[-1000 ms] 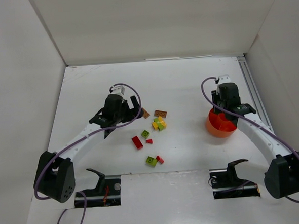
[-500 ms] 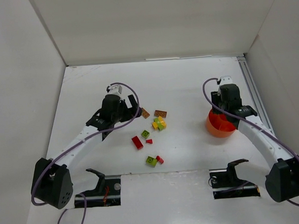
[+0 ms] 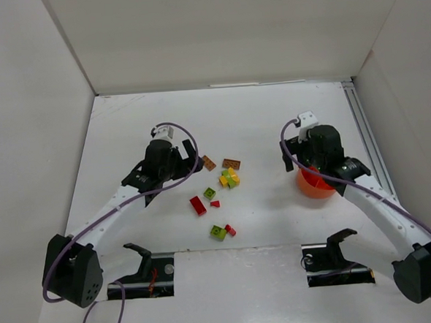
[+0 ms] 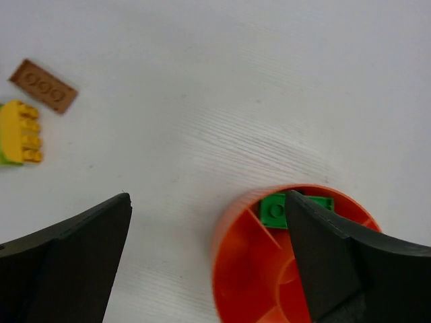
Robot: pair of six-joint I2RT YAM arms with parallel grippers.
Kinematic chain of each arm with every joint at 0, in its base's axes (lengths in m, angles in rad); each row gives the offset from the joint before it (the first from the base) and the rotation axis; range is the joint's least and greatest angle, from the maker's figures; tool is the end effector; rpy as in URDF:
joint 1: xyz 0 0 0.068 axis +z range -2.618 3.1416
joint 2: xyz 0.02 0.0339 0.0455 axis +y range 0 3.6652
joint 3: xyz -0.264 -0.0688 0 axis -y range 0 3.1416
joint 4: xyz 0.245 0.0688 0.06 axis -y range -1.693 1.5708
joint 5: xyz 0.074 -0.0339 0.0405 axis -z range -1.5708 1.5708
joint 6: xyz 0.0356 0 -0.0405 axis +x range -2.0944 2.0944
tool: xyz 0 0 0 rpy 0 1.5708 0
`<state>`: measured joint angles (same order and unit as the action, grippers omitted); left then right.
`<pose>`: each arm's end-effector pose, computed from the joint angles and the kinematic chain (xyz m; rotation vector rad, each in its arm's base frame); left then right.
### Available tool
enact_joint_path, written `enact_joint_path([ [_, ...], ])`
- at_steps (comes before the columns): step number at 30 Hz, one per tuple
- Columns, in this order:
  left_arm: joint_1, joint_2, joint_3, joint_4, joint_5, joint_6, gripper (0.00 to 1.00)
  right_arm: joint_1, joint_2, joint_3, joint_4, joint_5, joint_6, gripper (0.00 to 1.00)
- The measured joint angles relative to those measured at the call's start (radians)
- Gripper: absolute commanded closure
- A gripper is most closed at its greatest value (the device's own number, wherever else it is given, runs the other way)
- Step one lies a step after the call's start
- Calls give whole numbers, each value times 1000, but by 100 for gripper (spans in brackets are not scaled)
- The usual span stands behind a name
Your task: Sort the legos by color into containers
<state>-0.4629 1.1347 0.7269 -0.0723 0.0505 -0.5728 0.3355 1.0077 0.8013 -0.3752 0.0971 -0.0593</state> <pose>0.2268 -0.1152 0.2601 -0.0841 2.1215 -0.6842 0.2113 0.0700 0.2851 -0.3663 2.1184 0.0561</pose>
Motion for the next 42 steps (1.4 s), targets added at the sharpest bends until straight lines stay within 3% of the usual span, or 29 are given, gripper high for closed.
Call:
enact_joint_path([
  [7, 0, 2, -9, -30, -8, -63, 0, 300, 107, 21, 50, 59, 0, 0],
  [12, 0, -22, -80, -54, -14, -124, 0, 415, 286, 79, 81, 63, -2, 2],
  [16, 0, -146, -180, -120, -31, -190, 0, 469, 435, 166, 115, 52, -1, 3],
  [22, 0, -341, -310, -192, -40, -301, 8, 594, 581, 253, 152, 51, -3, 4],
  [28, -27, -344, -379, -198, -43, -362, 10, 613, 536, 205, 149, 78, 56, 3],
  [40, -160, -65, -270, -132, -105, -369, 13, 608, 315, 130, 131, 229, 177, 2],
  [42, -197, -46, -260, -130, -124, -375, 18, 608, 298, 114, 116, 248, 192, 2],
])
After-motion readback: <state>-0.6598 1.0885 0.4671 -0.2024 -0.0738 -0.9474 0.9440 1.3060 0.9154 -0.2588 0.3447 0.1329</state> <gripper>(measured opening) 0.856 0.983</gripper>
